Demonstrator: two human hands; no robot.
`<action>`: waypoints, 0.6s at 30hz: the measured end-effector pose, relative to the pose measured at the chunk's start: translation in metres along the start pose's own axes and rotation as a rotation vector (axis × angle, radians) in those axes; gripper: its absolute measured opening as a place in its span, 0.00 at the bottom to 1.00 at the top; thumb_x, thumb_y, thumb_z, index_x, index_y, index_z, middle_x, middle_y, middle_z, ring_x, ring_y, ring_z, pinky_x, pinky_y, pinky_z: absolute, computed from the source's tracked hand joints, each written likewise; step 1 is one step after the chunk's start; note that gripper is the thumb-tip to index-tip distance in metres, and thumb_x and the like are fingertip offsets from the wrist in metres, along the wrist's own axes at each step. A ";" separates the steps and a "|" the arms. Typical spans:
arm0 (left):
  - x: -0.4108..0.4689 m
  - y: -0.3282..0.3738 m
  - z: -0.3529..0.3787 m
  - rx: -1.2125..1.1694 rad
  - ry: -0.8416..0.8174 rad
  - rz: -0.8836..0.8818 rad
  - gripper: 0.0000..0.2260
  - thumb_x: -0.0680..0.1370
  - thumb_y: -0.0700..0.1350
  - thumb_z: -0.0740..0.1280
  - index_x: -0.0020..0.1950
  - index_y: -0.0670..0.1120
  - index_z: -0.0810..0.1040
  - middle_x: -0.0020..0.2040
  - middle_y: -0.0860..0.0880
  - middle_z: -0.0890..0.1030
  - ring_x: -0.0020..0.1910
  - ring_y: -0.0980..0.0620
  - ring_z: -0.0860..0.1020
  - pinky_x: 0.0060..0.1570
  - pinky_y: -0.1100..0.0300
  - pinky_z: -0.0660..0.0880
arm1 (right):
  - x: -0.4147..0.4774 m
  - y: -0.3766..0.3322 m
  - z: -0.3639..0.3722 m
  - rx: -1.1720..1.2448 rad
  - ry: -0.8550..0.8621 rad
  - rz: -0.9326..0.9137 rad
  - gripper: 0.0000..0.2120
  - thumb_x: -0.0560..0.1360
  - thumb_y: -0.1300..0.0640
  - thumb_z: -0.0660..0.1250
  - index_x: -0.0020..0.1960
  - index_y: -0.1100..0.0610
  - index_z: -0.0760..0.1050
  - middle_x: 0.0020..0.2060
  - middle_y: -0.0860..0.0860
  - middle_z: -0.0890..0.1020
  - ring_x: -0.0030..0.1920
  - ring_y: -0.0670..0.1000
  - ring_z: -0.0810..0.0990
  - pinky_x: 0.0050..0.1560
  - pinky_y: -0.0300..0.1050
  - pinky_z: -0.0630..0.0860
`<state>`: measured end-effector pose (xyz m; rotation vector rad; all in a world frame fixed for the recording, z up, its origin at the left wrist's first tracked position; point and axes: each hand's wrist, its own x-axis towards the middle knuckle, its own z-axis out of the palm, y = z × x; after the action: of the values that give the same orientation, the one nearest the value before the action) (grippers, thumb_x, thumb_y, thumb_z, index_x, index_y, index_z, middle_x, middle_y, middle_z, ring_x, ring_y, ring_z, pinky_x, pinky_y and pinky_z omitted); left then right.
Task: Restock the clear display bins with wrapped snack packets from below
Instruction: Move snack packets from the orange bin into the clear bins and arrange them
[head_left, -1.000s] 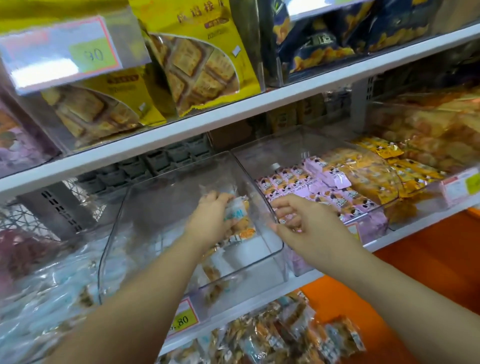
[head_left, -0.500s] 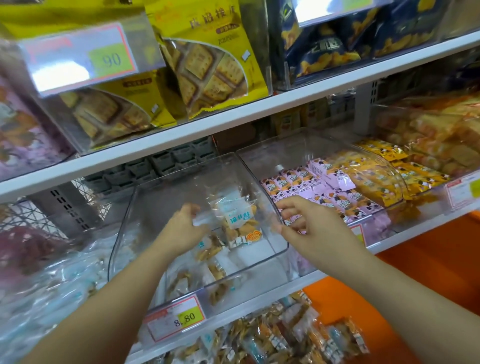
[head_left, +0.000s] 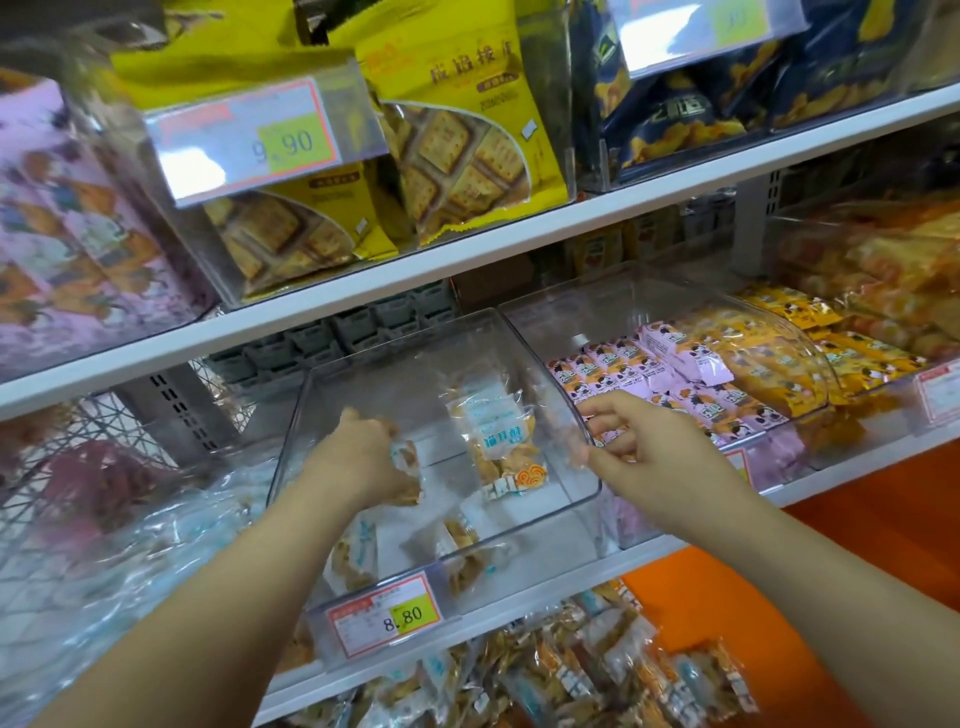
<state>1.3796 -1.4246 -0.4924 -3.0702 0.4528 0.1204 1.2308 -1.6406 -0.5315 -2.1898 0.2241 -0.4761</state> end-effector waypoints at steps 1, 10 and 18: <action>-0.005 -0.001 -0.006 0.042 0.014 0.000 0.31 0.68 0.52 0.74 0.69 0.49 0.69 0.63 0.45 0.64 0.54 0.43 0.77 0.55 0.53 0.76 | 0.000 0.000 0.000 0.000 0.002 -0.002 0.16 0.75 0.54 0.68 0.62 0.50 0.73 0.43 0.36 0.73 0.40 0.41 0.78 0.43 0.42 0.76; -0.045 0.014 -0.032 -0.121 0.291 0.266 0.31 0.74 0.48 0.71 0.73 0.51 0.60 0.64 0.44 0.63 0.58 0.43 0.73 0.54 0.52 0.74 | -0.006 -0.003 -0.001 -0.002 0.013 -0.019 0.18 0.75 0.55 0.69 0.64 0.51 0.73 0.43 0.37 0.73 0.40 0.39 0.78 0.45 0.39 0.74; -0.029 0.050 -0.002 -0.238 0.119 0.593 0.34 0.70 0.42 0.75 0.72 0.52 0.63 0.62 0.49 0.74 0.59 0.54 0.73 0.57 0.64 0.67 | -0.008 -0.006 -0.002 0.001 0.021 -0.013 0.17 0.75 0.56 0.68 0.64 0.51 0.73 0.43 0.36 0.73 0.40 0.39 0.77 0.48 0.43 0.76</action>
<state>1.3372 -1.4644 -0.4888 -3.0572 1.4377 0.0045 1.2227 -1.6364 -0.5278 -2.1877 0.2206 -0.5064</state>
